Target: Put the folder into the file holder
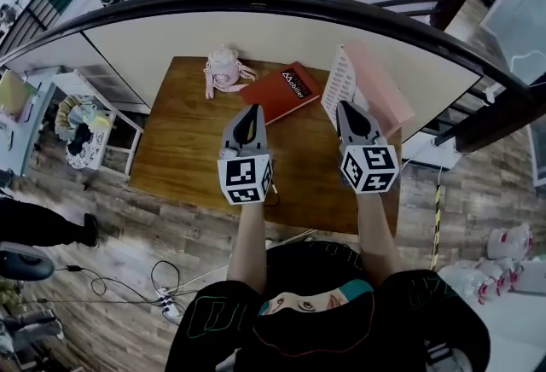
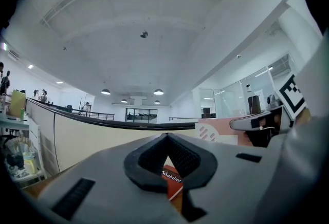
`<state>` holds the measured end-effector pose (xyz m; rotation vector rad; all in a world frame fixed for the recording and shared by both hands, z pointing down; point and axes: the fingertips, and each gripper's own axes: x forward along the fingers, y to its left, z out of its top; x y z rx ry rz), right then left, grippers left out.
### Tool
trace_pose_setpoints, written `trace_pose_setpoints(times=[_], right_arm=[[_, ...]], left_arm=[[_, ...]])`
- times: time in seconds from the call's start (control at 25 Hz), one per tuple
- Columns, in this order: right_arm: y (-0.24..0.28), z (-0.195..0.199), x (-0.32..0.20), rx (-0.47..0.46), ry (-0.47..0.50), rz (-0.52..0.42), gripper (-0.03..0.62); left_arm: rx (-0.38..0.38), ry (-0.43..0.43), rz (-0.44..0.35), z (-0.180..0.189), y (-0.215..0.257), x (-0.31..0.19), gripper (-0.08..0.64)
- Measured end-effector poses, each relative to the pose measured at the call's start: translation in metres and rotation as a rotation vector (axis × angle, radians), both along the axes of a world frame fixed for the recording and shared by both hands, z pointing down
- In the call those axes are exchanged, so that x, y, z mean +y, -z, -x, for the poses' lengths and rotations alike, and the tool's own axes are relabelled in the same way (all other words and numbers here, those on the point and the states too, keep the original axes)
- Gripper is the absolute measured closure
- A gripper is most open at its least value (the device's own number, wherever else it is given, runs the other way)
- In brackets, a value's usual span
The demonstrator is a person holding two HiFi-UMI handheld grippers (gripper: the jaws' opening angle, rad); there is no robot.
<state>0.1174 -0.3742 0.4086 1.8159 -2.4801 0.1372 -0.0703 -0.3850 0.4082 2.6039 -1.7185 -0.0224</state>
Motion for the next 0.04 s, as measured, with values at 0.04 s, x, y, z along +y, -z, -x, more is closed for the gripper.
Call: trace_pose_setpoints(times=[0.04], right_arm=[[-0.0002, 0.0007, 0.0002, 0.003, 0.001, -0.001, 0.589]], left_arm=[[0.000, -0.004, 0.000, -0.0003, -0.0009, 0.0002, 0.563]])
